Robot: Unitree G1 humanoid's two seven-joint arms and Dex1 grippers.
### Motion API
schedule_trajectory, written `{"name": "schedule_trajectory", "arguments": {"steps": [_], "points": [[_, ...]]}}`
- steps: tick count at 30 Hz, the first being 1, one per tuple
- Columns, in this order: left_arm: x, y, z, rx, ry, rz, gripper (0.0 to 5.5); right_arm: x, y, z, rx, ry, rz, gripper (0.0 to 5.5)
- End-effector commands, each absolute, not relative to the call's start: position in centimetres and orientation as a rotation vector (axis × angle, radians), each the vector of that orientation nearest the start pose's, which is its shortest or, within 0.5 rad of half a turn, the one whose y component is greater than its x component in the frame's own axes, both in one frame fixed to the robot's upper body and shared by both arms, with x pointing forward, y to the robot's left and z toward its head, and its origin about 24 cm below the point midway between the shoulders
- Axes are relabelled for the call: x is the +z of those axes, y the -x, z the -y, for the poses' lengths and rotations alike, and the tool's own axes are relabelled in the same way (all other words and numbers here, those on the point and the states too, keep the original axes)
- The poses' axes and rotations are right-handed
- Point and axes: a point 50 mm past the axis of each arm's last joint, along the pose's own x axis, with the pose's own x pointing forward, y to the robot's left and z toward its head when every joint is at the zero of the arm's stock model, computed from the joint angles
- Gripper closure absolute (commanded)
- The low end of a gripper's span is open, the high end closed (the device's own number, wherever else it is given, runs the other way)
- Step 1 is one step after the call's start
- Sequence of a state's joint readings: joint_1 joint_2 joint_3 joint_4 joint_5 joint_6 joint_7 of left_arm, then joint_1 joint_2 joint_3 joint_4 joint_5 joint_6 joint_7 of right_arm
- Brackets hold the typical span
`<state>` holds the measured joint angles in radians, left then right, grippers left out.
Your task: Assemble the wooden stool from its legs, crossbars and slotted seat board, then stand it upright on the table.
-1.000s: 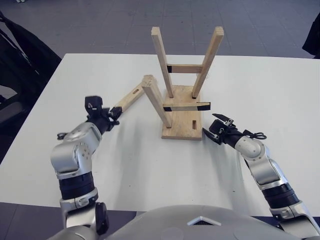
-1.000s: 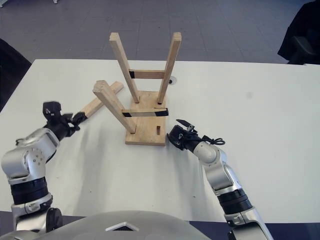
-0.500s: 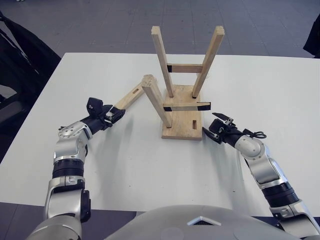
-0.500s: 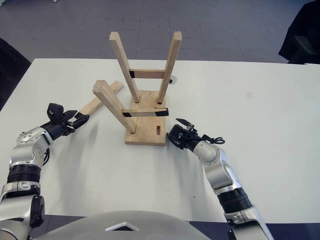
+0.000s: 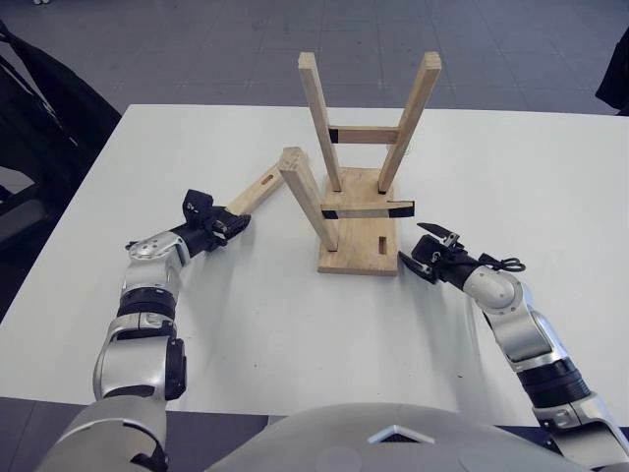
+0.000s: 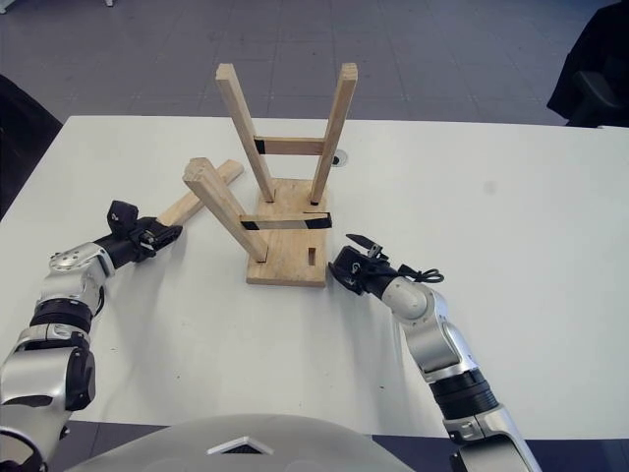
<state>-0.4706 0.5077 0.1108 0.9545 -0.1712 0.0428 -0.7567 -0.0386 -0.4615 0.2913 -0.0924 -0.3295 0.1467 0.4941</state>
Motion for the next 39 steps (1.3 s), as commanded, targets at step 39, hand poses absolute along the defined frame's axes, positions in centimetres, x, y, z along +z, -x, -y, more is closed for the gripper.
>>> {"name": "schedule_trajectory", "arguments": {"steps": [39], "points": [[28.2,-23.8,-15.5,-1.51,0.677,-0.11,3.44,28.6,-24.4,10.7,1.555,-0.934,0.182,0.27]]}}
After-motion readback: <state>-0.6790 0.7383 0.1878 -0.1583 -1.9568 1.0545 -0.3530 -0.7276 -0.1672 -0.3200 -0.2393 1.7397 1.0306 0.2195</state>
